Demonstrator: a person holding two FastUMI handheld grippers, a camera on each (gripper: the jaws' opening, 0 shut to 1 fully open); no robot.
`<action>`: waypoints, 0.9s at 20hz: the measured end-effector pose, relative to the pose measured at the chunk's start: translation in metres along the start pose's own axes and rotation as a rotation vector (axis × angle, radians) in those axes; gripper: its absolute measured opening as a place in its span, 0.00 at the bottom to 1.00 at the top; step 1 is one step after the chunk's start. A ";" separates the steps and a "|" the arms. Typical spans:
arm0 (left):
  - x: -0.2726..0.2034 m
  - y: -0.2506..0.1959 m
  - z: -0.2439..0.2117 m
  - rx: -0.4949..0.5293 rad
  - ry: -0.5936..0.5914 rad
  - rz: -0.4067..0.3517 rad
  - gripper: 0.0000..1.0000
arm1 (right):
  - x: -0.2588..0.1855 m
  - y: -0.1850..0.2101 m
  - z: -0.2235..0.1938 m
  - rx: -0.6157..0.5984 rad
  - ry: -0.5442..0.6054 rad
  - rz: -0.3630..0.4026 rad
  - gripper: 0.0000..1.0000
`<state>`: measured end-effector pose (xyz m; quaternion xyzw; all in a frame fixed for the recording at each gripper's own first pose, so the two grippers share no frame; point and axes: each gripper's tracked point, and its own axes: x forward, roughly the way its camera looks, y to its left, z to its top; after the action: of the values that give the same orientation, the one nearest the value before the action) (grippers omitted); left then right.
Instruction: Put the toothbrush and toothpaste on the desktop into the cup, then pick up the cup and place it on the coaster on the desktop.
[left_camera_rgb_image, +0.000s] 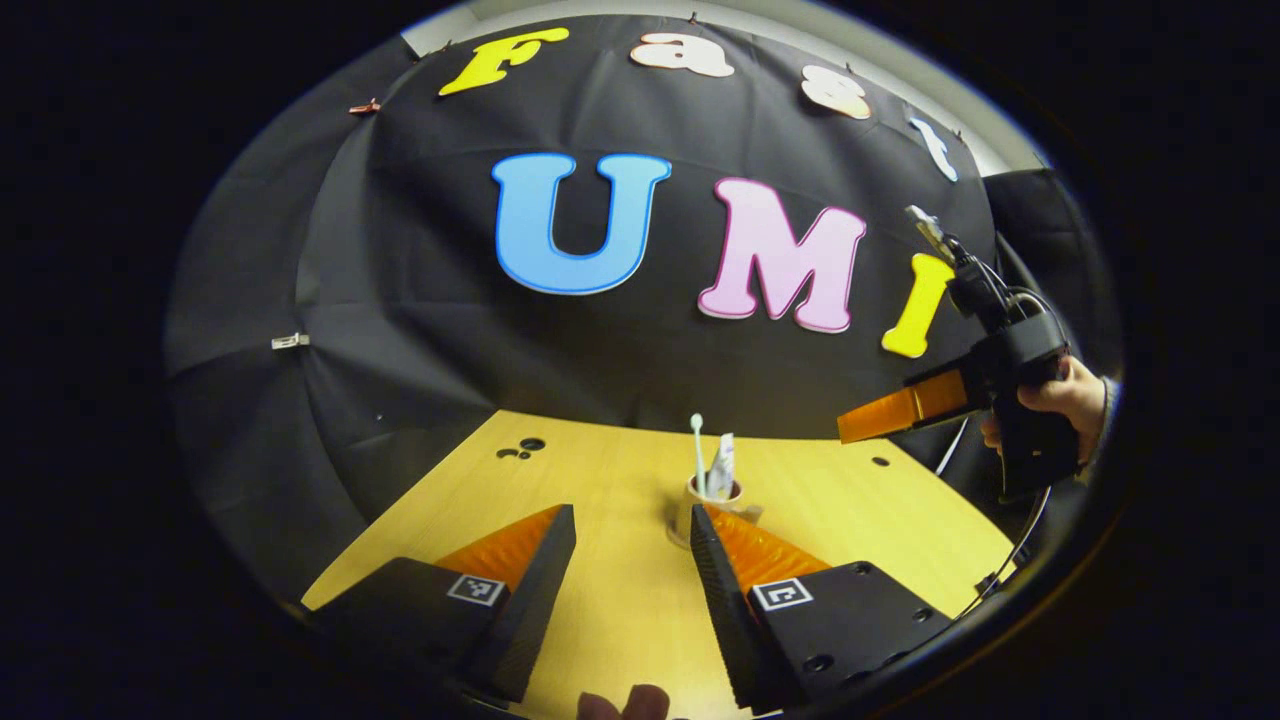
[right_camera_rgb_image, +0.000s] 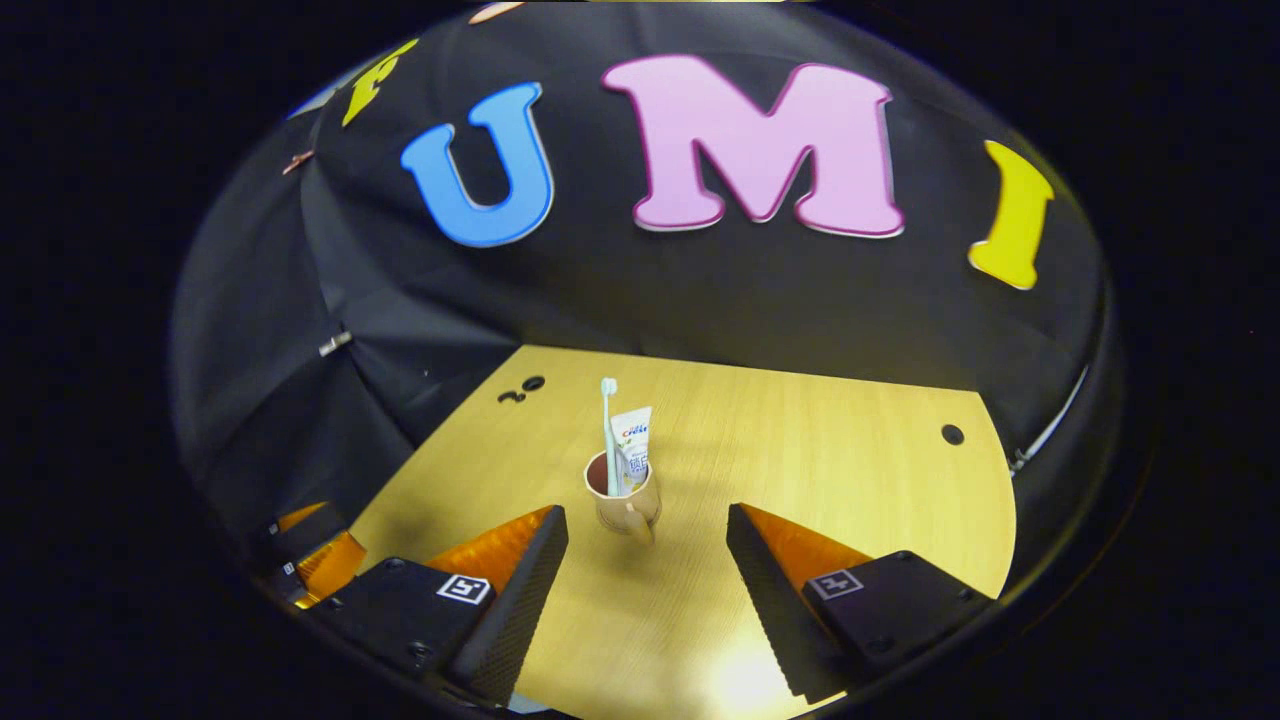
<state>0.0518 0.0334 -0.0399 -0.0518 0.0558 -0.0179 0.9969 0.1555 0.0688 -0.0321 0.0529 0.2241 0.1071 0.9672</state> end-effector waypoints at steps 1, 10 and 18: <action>-0.003 -0.008 0.012 -0.003 -0.017 -0.014 0.75 | -0.018 -0.001 0.006 0.022 -0.037 -0.003 0.98; -0.043 -0.060 0.082 0.053 -0.137 -0.061 0.78 | -0.128 -0.013 0.037 -0.003 -0.283 -0.018 0.98; -0.064 -0.084 0.099 0.098 -0.184 -0.046 0.82 | -0.183 -0.004 0.028 -0.110 -0.343 -0.017 0.98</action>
<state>-0.0029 -0.0377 0.0740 -0.0059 -0.0383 -0.0386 0.9985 0.0085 0.0208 0.0692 0.0155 0.0502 0.1007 0.9935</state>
